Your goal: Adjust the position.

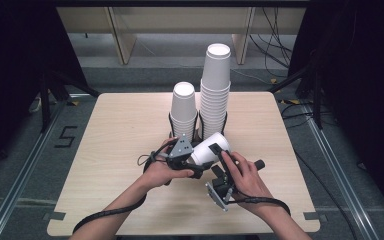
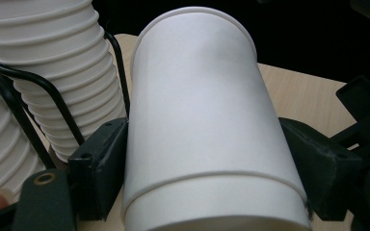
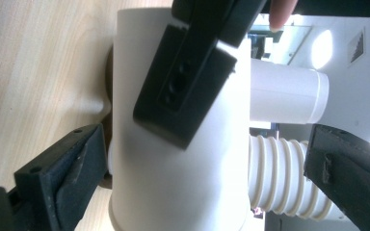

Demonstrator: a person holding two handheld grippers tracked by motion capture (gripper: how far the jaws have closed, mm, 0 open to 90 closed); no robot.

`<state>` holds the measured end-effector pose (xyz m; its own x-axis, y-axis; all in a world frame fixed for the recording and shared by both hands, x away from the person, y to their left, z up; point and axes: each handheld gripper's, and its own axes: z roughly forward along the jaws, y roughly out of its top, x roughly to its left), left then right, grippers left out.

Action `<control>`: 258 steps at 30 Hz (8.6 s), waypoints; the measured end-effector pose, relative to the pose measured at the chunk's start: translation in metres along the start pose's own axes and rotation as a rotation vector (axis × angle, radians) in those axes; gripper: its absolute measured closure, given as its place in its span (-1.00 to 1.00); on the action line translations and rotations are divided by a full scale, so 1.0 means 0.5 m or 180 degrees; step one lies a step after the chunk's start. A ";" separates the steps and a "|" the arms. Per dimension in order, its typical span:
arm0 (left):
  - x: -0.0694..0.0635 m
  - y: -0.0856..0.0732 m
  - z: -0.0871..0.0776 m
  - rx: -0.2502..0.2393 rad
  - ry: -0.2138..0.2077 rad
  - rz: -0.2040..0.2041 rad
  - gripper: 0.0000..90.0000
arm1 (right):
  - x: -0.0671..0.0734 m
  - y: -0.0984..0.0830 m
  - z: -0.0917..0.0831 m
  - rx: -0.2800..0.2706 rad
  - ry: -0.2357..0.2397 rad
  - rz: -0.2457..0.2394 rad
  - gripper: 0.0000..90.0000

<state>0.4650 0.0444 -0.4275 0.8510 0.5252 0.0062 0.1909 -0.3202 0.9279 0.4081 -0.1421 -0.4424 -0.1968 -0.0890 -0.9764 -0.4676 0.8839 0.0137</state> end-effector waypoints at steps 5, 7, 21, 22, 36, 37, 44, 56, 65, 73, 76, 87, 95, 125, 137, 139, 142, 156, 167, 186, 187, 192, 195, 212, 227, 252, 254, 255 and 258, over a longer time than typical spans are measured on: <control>0.003 -0.001 -0.002 -0.0059 0.0035 -0.0020 -0.52 | -0.006 -0.012 -0.016 0.0148 -0.0001 0.0037 -0.89; 0.007 -0.004 -0.003 -0.0055 0.0053 -0.0012 -0.52 | -0.008 -0.017 -0.023 0.0194 -0.0021 0.0149 -0.88; 0.013 -0.012 -0.014 -0.0171 0.0149 -0.0052 -0.52 | -0.011 -0.062 -0.040 0.0323 -0.0183 0.1280 -0.90; 0.013 -0.012 -0.015 -0.0182 0.0169 -0.0032 -0.52 | -0.015 -0.066 -0.039 0.0321 -0.0185 0.1281 -0.90; 0.016 -0.018 -0.019 -0.0271 0.0225 -0.0074 -0.52 | -0.009 -0.102 -0.028 0.0075 -0.0111 0.3613 -0.96; 0.016 -0.020 -0.019 -0.0275 0.0227 -0.0082 -0.52 | -0.007 -0.105 -0.027 0.0050 -0.0106 0.3761 -0.97; 0.018 -0.022 -0.023 -0.0302 0.0249 -0.0093 -0.52 | 0.007 -0.112 -0.019 -0.0030 -0.0081 0.4347 -0.97; 0.016 -0.020 -0.023 -0.0336 0.0292 -0.0054 -0.52 | 0.019 -0.127 -0.012 -0.0363 0.0029 0.6030 -0.99; 0.013 -0.023 -0.019 -0.0341 0.0227 -0.0057 -0.52 | 0.022 -0.124 -0.001 -0.0497 0.0113 0.6467 -0.99; 0.011 -0.023 -0.016 -0.0353 0.0262 -0.0095 -0.52 | 0.024 -0.121 0.009 -0.0708 0.0199 0.6856 -0.99; 0.011 -0.024 -0.013 -0.0376 0.0274 -0.0083 -0.52 | 0.023 -0.122 0.011 -0.0739 0.0274 0.7008 -0.99; 0.006 -0.019 -0.008 -0.0393 0.0309 -0.0077 -0.52 | 0.023 -0.117 0.028 -0.0845 0.0376 0.7588 -0.99; 0.004 -0.015 -0.007 -0.0420 0.0341 -0.0057 -0.52 | 0.023 -0.109 0.042 -0.0874 0.0412 0.7753 -0.99; -0.004 -0.016 0.016 -0.0447 0.0324 -0.0047 -0.52 | 0.030 -0.097 0.068 -0.0894 0.0530 0.8126 -0.99; -0.017 -0.009 0.021 -0.0438 0.0298 0.0043 -0.52 | 0.023 -0.093 0.080 -0.0908 0.0542 0.8182 -0.99; -0.019 -0.010 0.021 -0.0429 0.0300 0.0071 -0.52 | 0.023 -0.094 0.082 -0.0898 0.0535 0.8178 -0.99; -0.022 -0.009 0.022 -0.0420 0.0287 0.0078 -0.52 | 0.024 -0.095 0.082 -0.0916 0.0527 0.8174 -0.99; -0.027 -0.015 0.028 -0.0363 0.0289 0.0125 -0.52 | 0.030 -0.098 0.087 -0.0914 0.0560 0.8241 -0.86; -0.026 -0.015 0.026 -0.0352 0.0308 0.0196 -0.50 | 0.028 -0.099 0.086 -0.0910 0.0546 0.8155 -0.71; -0.026 -0.014 0.017 -0.0209 0.0250 0.0015 -0.57 | 0.018 -0.104 0.079 -0.0841 0.0441 0.7851 -0.66; -0.024 -0.014 0.014 -0.0185 0.0253 0.0057 -0.58 | 0.018 -0.105 0.079 -0.0836 0.0419 0.7800 -0.66; -0.018 -0.018 0.003 -0.0162 0.0241 0.0123 -0.68 | 0.014 -0.108 0.074 -0.0757 0.0422 0.7718 -0.66; -0.018 -0.024 -0.005 -0.0122 0.0231 0.0113 -0.68 | 0.012 -0.109 0.072 -0.0749 0.0424 0.7729 -0.66; 0.009 -0.034 -0.061 -0.0204 0.0263 -0.0049 -0.68 | 0.002 -0.113 0.067 -0.0498 0.0258 0.6942 -0.65; 0.011 -0.035 -0.072 -0.0250 0.0226 -0.0158 -0.68 | -0.001 -0.108 0.059 -0.0471 0.0177 0.6199 -0.65; 0.022 -0.035 -0.103 -0.0337 0.0305 -0.0291 -0.68 | -0.002 -0.071 0.061 -0.0450 0.0199 0.5395 -0.65; 0.023 -0.033 -0.107 -0.0340 0.0305 -0.0298 -0.68 | -0.002 -0.065 0.062 -0.0461 0.0191 0.5339 -0.65; 0.022 -0.032 -0.109 -0.0348 0.0297 -0.0321 -0.68 | -0.002 -0.063 0.064 -0.0486 0.0214 0.5293 -0.65; 0.021 -0.026 -0.114 -0.0408 0.0262 -0.0382 -0.68 | 0.000 -0.052 0.066 -0.0495 0.0214 0.5188 -0.65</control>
<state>0.4435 0.0991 -0.4180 0.7819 0.6180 -0.0816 0.2202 -0.1513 0.9636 0.4487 -0.1498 -0.4499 -0.5728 0.8135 0.1008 0.1829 0.0070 0.9831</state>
